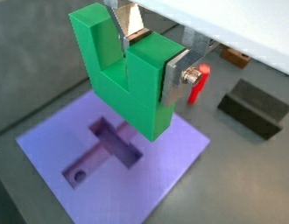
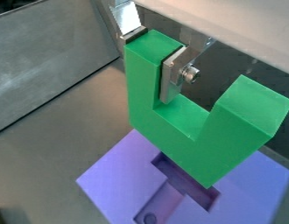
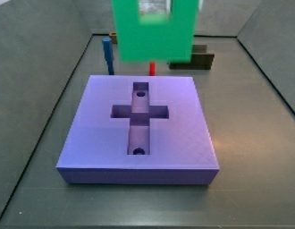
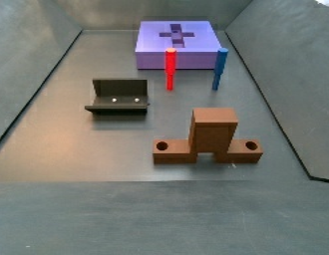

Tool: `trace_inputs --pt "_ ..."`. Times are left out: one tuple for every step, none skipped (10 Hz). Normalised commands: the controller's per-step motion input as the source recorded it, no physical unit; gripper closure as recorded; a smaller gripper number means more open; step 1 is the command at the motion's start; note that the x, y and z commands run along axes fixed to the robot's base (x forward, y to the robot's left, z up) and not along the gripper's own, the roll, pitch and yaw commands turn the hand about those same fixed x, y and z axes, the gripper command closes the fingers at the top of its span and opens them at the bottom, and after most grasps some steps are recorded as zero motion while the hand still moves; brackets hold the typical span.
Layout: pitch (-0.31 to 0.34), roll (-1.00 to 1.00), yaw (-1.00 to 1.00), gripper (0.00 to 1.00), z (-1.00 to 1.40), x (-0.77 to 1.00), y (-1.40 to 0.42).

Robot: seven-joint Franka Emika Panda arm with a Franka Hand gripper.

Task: Pick up the green object. Move up. Move to above the board. Insert the green object.
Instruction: Insert the green object.

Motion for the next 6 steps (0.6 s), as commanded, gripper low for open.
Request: trace_inputs --pt "-0.034 0.22 0.01 1.0 -0.63 0.14 -0.19" --pt "0.0 0.11 0.0 1.0 -0.65 0.0 -0.07" --pt "0.0 0.0 0.0 1.0 -0.69 0.0 0.0" --pt "0.0 -0.04 0.03 1.0 -0.65 0.0 0.0" --pt "0.0 0.0 0.06 1.0 -0.6 0.0 -0.01" --pt "-0.073 0.04 0.03 1.0 -0.45 -0.17 -0.07"
